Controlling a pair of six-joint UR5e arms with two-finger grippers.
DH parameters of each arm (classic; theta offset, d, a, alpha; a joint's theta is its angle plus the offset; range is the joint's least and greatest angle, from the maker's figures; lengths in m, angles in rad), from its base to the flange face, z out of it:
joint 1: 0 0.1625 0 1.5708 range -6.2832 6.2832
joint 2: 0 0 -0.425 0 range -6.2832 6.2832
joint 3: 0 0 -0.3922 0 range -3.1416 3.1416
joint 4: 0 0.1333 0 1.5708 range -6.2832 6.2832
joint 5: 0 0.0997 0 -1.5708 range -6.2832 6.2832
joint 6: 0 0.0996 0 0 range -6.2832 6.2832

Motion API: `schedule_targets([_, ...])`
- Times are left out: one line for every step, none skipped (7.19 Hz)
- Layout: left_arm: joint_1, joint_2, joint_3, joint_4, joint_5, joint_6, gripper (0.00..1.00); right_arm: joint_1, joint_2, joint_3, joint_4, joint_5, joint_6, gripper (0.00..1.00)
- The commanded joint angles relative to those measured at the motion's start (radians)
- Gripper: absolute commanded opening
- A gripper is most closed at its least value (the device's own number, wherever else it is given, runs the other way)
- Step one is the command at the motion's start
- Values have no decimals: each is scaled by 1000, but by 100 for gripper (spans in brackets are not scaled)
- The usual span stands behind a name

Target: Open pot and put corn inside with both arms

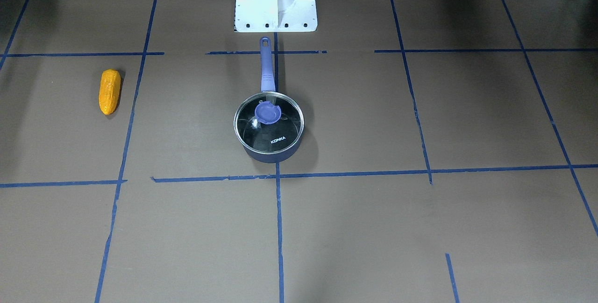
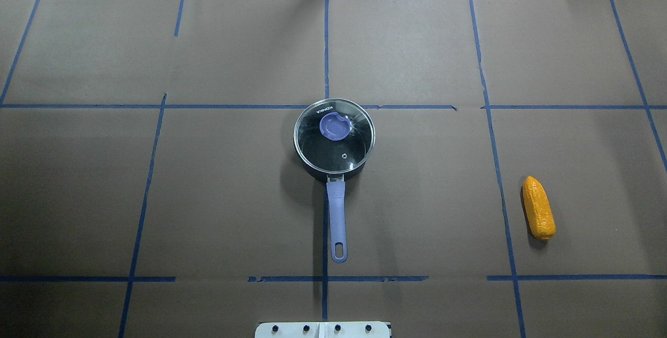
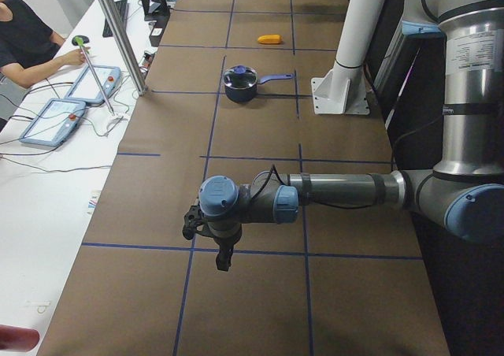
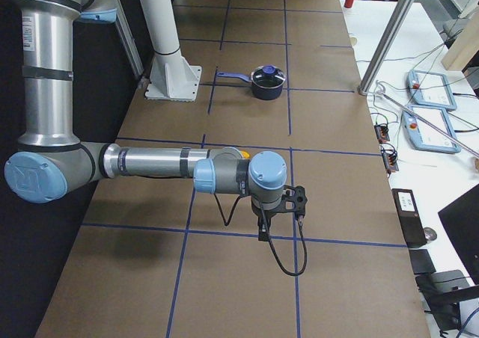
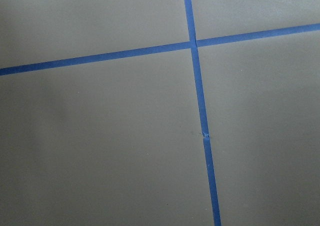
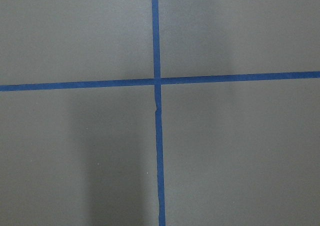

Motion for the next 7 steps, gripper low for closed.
schedule_targets([0, -1, 0, 0, 0, 1, 100, -2, 0, 2, 15, 2, 8, 100])
schedule_targets([0, -1, 0, 0, -2, 1, 100, -2, 0, 0, 15, 2, 9, 100])
schedule_targets([0, -1, 0, 0, -2, 1, 100, -3, 2, 0, 15, 2, 9, 100])
schedule_targets([0, -1, 0, 0, -2, 1, 100, -3, 2, 0, 15, 2, 11, 100])
schedule_targets([0, -1, -1, 0, -2, 1, 100, -3, 3, 0, 15, 2, 9, 100])
schedule_targets([0, -1, -1, -2, -2, 1, 100, -3, 6, 0, 15, 2, 11, 100])
schedule_targets([0, -1, -7, -2, -2, 1, 100, -5, 10, 0, 15, 2, 12, 100])
